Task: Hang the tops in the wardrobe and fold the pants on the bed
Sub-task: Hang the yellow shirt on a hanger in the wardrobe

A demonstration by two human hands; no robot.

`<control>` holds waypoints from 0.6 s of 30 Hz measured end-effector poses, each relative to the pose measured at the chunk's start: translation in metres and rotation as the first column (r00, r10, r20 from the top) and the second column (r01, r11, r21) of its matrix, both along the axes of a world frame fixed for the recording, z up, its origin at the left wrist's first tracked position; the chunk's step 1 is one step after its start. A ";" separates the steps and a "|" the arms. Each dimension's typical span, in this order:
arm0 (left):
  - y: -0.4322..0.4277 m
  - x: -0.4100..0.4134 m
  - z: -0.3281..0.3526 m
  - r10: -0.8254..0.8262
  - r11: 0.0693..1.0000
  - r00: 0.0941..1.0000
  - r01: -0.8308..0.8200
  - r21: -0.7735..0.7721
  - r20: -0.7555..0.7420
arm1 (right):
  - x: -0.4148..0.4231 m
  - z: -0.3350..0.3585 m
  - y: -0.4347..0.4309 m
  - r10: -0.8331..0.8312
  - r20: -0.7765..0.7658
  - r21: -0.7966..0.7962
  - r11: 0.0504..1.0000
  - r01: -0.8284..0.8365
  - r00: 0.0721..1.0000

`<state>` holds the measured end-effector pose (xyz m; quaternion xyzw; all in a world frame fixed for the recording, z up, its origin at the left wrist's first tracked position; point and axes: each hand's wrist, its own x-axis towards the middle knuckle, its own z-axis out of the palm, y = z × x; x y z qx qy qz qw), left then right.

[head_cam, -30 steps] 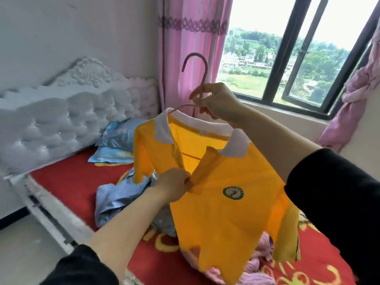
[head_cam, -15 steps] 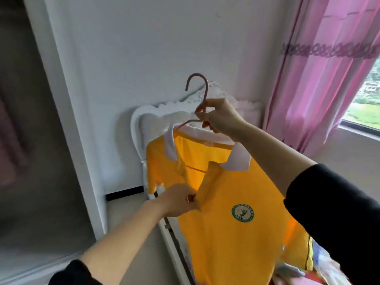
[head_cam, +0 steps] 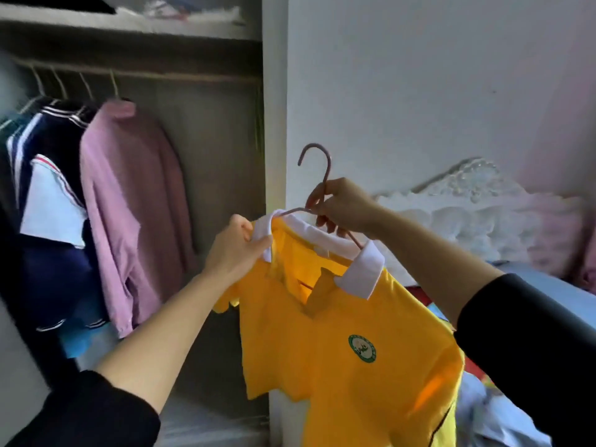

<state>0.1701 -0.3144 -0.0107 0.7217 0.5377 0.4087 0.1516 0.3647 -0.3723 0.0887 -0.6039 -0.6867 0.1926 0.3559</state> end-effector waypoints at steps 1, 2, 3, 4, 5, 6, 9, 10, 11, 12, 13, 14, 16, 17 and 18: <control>0.014 -0.009 0.008 -0.016 1.000 0.999 0.015 -0.026 -0.039 | -0.015 0.003 0.015 0.021 0.005 0.009 1.000 -0.021 1.000; 0.028 -0.017 0.015 -0.032 0.999 0.997 0.029 -0.043 -0.072 | -0.029 0.006 0.030 0.041 0.009 0.014 0.999 -0.041 0.999; 0.041 -0.025 0.020 -0.036 0.998 0.995 0.032 -0.045 -0.095 | -0.042 0.010 0.044 0.059 0.015 0.018 0.998 -0.059 0.998; 0.054 -0.032 0.025 -0.017 0.999 0.993 0.014 -0.035 -0.113 | -0.053 0.012 0.058 0.075 0.028 0.025 0.997 -0.076 0.997; 0.067 -0.038 0.028 0.013 1.000 0.991 -0.016 -0.024 -0.135 | -0.065 0.014 0.071 0.087 0.044 0.037 0.995 -0.089 0.995; 0.079 -0.045 0.032 0.027 0.999 0.987 -0.031 -0.019 -0.156 | -0.075 0.015 0.085 0.094 0.052 0.052 0.994 -0.097 0.994; 0.112 -0.057 0.037 -0.079 0.995 0.982 0.068 -0.066 -0.171 | -0.102 0.014 0.128 0.085 0.023 0.080 0.993 -0.086 0.996; 0.122 -0.061 0.037 -0.102 0.992 0.984 0.089 -0.093 -0.147 | -0.109 0.013 0.142 0.082 0.005 0.069 0.994 -0.082 0.997; 0.134 -0.067 0.036 -0.085 0.992 0.989 0.072 -0.105 -0.122 | -0.117 0.011 0.157 0.088 -0.012 0.050 0.995 -0.087 0.996; 0.147 -0.075 0.036 -0.033 0.995 0.994 0.023 -0.101 -0.104 | -0.124 0.010 0.172 0.101 -0.025 0.029 0.995 -0.101 0.995; 0.161 -0.084 0.035 0.041 0.995 0.995 -0.050 -0.090 -0.094 | -0.131 0.009 0.187 0.120 -0.032 0.012 0.993 -0.120 0.992; 0.177 -0.094 0.034 0.116 0.989 0.989 -0.123 -0.081 -0.087 | -0.138 0.009 0.201 0.140 -0.035 0.003 0.990 -0.140 0.990; 0.207 -0.112 0.037 0.195 0.975 0.979 -0.200 -0.096 -0.053 | -0.152 0.013 0.228 0.183 -0.040 0.013 0.983 -0.183 0.982; 0.223 -0.119 0.041 0.205 0.972 0.977 -0.210 -0.105 -0.049 | -0.160 0.016 0.241 0.203 -0.043 0.026 0.979 -0.202 0.978; 0.237 -0.125 0.045 0.209 0.972 0.976 -0.215 -0.094 -0.066 | -0.168 0.021 0.253 0.216 -0.047 0.038 0.976 -0.214 0.975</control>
